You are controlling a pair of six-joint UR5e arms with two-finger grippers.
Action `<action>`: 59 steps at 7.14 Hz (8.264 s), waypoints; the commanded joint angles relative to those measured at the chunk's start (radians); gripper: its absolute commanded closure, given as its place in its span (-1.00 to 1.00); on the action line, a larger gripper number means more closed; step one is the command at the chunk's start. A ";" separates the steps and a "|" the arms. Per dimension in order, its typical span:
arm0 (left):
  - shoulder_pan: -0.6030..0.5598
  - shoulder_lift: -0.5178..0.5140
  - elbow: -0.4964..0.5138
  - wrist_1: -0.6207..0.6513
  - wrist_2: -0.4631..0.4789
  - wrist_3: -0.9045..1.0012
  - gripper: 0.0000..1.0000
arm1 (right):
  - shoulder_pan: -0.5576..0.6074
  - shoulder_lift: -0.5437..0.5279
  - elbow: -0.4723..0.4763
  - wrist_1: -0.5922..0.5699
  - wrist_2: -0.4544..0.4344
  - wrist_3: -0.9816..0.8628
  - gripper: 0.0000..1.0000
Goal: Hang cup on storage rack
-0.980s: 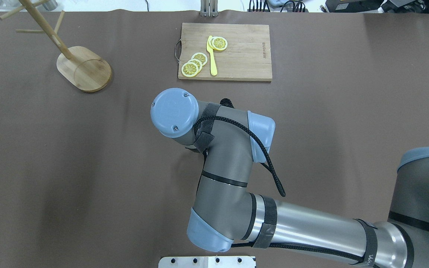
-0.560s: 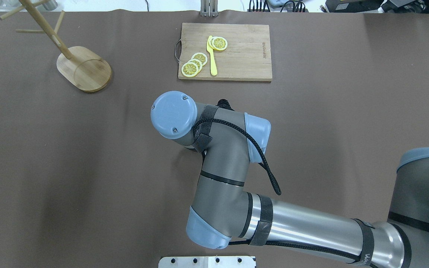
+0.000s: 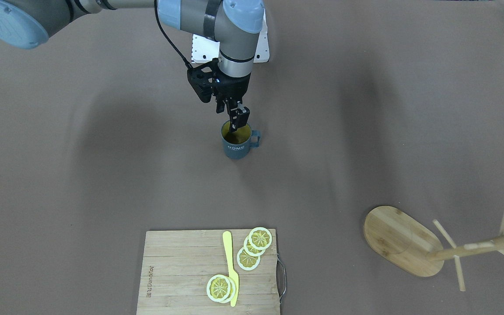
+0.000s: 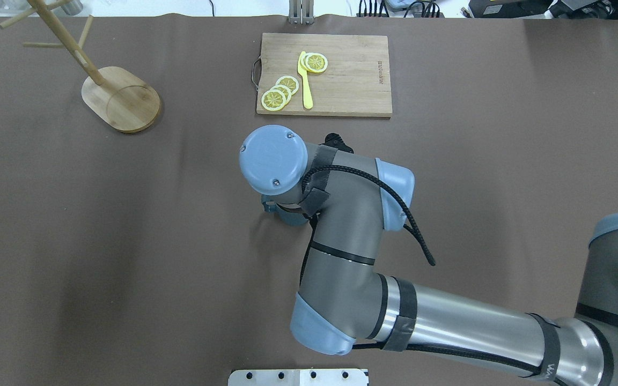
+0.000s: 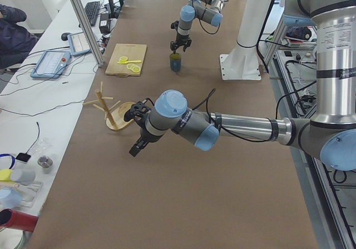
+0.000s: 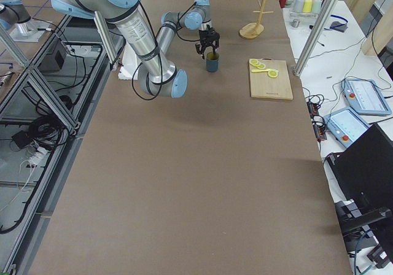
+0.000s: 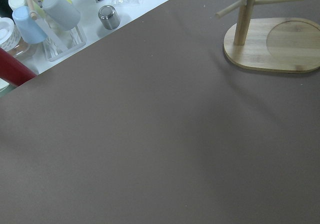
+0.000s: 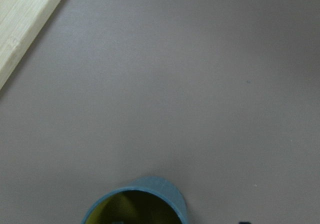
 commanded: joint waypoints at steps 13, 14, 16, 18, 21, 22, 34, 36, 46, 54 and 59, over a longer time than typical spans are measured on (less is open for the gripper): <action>0.446 0.010 -0.160 -0.430 0.084 -0.665 -0.99 | 0.985 -0.738 0.126 0.129 0.563 -2.074 -1.00; 0.540 -0.033 -0.163 -0.430 0.156 -0.727 -0.99 | 1.054 -0.743 0.069 0.129 0.587 -2.225 -1.00; 0.734 -0.092 -0.162 -0.426 0.349 -0.808 -0.98 | 1.146 -0.766 0.017 0.130 0.622 -2.398 -1.00; 0.879 -0.124 -0.157 -0.422 0.493 -0.849 -0.98 | 1.199 -0.873 0.012 0.166 0.668 -2.429 -1.00; 1.063 -0.222 -0.085 -0.417 0.690 -0.895 -0.98 | 1.201 -0.935 -0.011 0.323 0.660 -2.285 -1.00; 1.106 -0.254 -0.067 -0.408 0.710 -0.915 -0.98 | 1.201 -0.939 -0.046 0.370 0.660 -2.265 -1.00; 1.226 -0.592 0.222 -0.353 0.844 -0.970 -0.45 | 1.190 -0.938 -0.118 0.509 0.663 -2.178 -1.00; 1.226 -0.590 0.223 -0.356 0.842 -0.970 0.00 | 1.190 -0.938 -0.118 0.507 0.663 -2.178 -1.00; 1.225 -0.590 0.217 -0.367 0.857 -0.970 0.77 | 1.190 -0.926 -0.118 0.507 0.662 -2.178 -1.00; 1.156 -0.589 0.216 -0.394 0.842 -0.932 -0.37 | 1.190 -0.924 -0.118 0.507 0.662 -2.176 -1.00; 1.091 -0.638 0.275 -0.396 0.724 -0.675 -0.35 | 1.190 -0.924 -0.118 0.507 0.662 -2.159 -1.00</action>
